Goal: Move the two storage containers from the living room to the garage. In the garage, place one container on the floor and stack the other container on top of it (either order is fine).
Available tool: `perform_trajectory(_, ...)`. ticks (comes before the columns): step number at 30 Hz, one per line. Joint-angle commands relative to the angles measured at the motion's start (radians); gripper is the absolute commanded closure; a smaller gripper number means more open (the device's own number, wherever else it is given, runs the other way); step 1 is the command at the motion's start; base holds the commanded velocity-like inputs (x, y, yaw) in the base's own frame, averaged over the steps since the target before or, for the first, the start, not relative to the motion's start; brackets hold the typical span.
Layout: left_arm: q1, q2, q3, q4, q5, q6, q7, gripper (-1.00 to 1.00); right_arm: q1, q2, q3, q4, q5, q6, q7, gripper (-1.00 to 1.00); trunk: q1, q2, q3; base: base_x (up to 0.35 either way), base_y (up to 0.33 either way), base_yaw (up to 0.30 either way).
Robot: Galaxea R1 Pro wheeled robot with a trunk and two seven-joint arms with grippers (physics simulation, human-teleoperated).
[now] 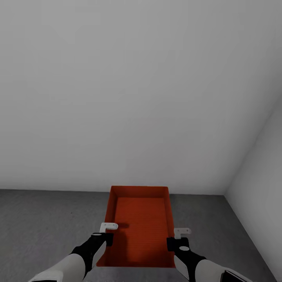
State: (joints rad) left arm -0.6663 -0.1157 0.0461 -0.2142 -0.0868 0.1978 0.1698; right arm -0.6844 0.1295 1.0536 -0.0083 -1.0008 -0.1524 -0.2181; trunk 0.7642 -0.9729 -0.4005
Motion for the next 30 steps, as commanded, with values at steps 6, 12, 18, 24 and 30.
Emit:
perform_trajectory(6,0.001,-0.002,-0.029,0.007,0.014,0.005,-0.013,1.0,-0.001,0.001,0.0,0.001,-0.009,-0.007,-0.027,1.0,0.023,-0.043,-0.03,0.0,0.0,0.0)
perform_trajectory(12,0.001,-0.002,-0.029,0.007,0.014,0.005,-0.012,1.0,-0.001,0.001,0.0,0.001,-0.009,-0.007,-0.027,1.0,0.046,-0.085,-0.058,0.0,0.0,0.0)
perform_trajectory(18,0.001,-0.002,-0.029,0.007,0.014,0.005,-0.013,1.0,-0.001,0.001,-0.001,0.001,-0.009,-0.007,-0.027,1.0,0.069,-0.127,-0.087,0.0,0.0,0.0)
perform_trajectory(24,0.001,-0.002,-0.029,0.007,0.014,0.005,-0.012,1.0,-0.001,0.001,0.0,0.001,-0.009,-0.006,-0.027,1.0,0.092,-0.169,-0.115,0.0,0.0,0.0)
perform_trajectory(30,0.001,-0.002,-0.029,0.007,0.014,0.005,-0.012,1.0,-0.001,0.001,0.0,0.001,-0.009,-0.007,-0.027,1.0,0.115,-0.211,-0.143,0.0,0.0,0.0)
